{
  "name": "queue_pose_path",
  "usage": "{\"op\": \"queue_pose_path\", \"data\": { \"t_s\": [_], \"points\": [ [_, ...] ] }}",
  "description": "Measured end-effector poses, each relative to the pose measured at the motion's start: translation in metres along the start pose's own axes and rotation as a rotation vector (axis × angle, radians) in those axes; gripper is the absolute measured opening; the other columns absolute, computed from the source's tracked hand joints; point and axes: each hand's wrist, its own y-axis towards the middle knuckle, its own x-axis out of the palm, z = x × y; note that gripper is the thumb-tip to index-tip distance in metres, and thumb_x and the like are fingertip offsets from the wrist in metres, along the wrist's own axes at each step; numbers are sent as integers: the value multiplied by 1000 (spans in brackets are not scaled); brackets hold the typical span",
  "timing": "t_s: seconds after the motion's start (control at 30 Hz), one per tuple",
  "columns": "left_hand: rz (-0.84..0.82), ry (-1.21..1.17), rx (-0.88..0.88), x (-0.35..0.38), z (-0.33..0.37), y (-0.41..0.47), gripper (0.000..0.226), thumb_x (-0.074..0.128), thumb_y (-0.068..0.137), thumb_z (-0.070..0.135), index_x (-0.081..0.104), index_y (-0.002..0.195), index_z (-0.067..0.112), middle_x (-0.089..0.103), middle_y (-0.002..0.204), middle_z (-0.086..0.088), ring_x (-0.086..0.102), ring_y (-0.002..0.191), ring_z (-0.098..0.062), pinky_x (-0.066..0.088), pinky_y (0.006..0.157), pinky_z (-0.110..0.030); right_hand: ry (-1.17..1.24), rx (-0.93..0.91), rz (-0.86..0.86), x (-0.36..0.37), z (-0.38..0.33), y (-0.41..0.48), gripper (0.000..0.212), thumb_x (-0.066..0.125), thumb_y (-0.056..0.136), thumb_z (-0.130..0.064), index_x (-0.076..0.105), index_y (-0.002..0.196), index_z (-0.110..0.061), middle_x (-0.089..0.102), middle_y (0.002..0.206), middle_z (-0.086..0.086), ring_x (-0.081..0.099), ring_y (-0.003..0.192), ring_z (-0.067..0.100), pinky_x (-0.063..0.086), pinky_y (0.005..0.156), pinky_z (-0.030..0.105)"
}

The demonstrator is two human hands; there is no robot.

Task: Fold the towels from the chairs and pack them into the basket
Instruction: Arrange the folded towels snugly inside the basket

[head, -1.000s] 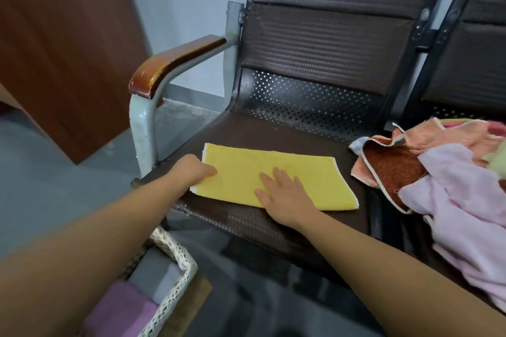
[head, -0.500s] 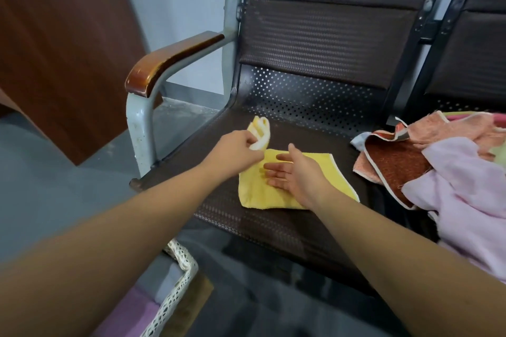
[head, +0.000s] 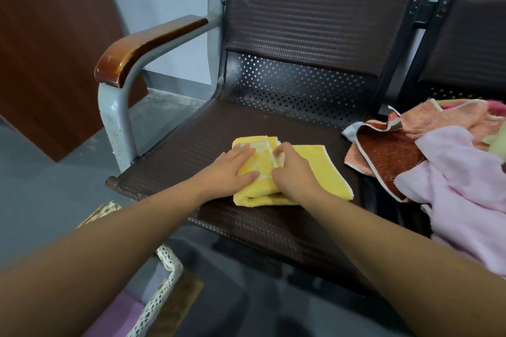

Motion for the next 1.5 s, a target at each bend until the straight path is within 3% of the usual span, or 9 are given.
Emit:
{"op": "queue_pose_path", "data": {
  "t_s": [0.17,0.37,0.53,0.67,0.93,1.13,1.23,1.37,1.5],
  "points": [
    [-120,26,7,4,7,3,69,41,103,49,12,160,23,-7,167,6,-13,151,-10,-4,122,-30,-536,-165,66,23,27,-3,36,38,99,-25,52,132,-18,41,142,8,37,132,27,29,112,41],
    [121,-72,-132,7,13,-1,61,55,96,47,38,150,24,16,157,-4,18,147,-25,23,118,-35,-522,-209,-168,-7,46,-1,58,29,105,-47,26,157,-23,4,168,-2,9,154,17,8,125,42],
    [170,-325,-424,-6,24,1,63,63,90,35,33,142,15,52,123,-7,56,104,-25,45,77,-35,-519,-192,-233,5,44,-4,59,18,107,-45,9,161,-21,-3,168,-4,-4,154,14,-6,124,45],
    [271,-494,-514,-19,17,-7,60,65,87,30,36,139,19,55,112,-4,60,96,-22,53,83,-40,-385,-207,-158,27,26,-8,56,27,106,-43,21,158,-22,13,167,0,10,154,17,0,124,46],
    [452,-534,-398,-40,25,-12,47,68,82,21,47,124,19,56,89,-1,56,77,-16,42,61,-32,193,-64,-249,24,-9,-10,28,52,101,-38,74,95,-22,59,99,-4,56,96,16,46,91,31],
    [190,-1057,-131,-41,73,-1,36,58,100,22,45,133,16,71,106,-16,69,85,-22,55,74,-34,990,308,-297,-25,16,22,73,59,83,-71,65,126,-12,71,121,14,69,110,31,54,96,46],
    [204,-1037,-136,-28,77,11,24,53,101,21,53,124,15,73,102,-11,71,94,-23,56,87,-38,880,341,-339,-40,25,23,83,88,62,-52,63,130,-11,71,120,14,69,110,33,50,102,53],
    [309,-725,-452,-1,54,27,17,65,88,23,59,102,16,67,99,-5,66,94,-19,60,81,-40,368,316,-112,-47,34,28,52,84,79,-29,53,116,-10,64,112,6,64,101,23,54,81,39],
    [141,-955,-571,11,42,39,63,77,83,34,53,132,2,62,125,-12,67,102,-21,61,65,-29,409,368,-116,-45,40,34,56,62,96,-41,50,142,-11,61,129,8,61,113,27,51,99,45]
  ]
}}
